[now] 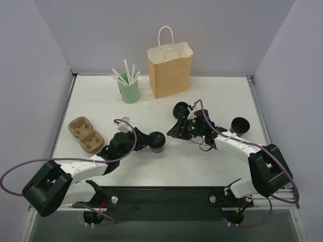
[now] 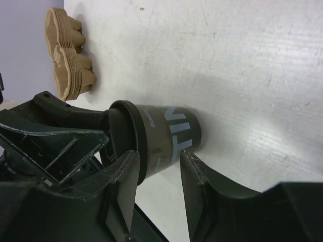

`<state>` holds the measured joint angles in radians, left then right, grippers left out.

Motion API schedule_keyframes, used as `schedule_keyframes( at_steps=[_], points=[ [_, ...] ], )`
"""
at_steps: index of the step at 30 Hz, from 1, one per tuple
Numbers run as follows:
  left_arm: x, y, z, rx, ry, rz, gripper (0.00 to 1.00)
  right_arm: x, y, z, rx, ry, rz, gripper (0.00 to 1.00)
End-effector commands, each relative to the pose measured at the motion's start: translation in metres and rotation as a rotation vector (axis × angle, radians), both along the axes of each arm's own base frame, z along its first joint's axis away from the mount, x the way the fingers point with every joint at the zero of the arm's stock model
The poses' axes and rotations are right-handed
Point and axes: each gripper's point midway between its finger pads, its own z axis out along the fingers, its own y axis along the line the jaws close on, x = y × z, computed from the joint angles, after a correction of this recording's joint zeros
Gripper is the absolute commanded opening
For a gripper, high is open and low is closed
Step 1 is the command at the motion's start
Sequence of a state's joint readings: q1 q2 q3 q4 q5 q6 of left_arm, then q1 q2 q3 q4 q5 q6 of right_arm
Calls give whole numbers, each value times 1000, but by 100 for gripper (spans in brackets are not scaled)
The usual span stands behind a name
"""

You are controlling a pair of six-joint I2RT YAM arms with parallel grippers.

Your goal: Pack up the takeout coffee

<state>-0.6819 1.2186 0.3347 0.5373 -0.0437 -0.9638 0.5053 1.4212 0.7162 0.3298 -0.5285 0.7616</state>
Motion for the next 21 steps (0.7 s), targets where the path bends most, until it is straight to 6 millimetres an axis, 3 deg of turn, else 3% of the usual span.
schedule_keyframes(
  at_steps=[1, 8, 12, 16, 21],
  points=[
    [-27, 23, -60, 172, 160, 6, 49, -6, 9, 13, 95, 13, -33, 38],
    [-28, 17, -63, 184, 164, 5, 49, -14, 26, 21, 175, 16, -19, 38],
    [-31, 15, -66, 193, 171, 2, 48, -18, 28, 16, 178, 38, -37, 35],
    [-33, 14, -69, 210, 175, 1, 48, -26, 23, 0, 163, 69, -90, 32],
    [-33, 16, -70, 224, 178, 14, 48, -30, 19, -1, 176, 66, -112, 32]
  ],
)
